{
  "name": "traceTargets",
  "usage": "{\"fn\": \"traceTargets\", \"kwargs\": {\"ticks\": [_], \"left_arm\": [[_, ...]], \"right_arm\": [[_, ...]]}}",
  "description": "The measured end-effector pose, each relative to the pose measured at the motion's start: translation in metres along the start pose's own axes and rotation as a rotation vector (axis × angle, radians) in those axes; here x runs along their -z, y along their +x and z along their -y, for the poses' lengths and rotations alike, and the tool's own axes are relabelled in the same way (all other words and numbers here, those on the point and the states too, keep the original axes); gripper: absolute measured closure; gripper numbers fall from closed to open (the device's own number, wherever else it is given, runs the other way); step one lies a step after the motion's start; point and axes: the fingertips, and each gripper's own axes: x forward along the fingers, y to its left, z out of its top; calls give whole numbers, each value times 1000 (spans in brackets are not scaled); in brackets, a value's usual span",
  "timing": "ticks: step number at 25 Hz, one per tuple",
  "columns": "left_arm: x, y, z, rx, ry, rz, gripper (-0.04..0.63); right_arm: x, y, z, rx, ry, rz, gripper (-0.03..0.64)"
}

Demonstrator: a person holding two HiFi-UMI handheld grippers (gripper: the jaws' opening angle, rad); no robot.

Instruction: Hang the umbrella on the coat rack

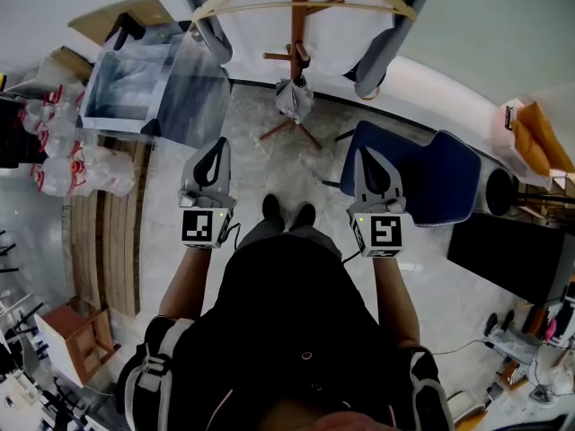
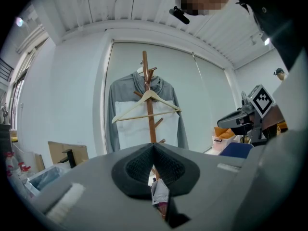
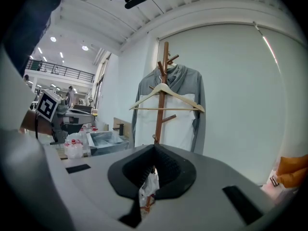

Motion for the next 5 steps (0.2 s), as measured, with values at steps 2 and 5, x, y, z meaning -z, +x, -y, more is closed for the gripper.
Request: {"fn": "traceTargets", "kwargs": {"ticks": [2,5], "left_arm": [[4,-1,0,5,7,-1,597],[16,-2,0,17,14,-12,597]], "right_arm": [[0,0,0,-1,-1,-4,620],[-2,3,0,-4,-4,18,620]]}}
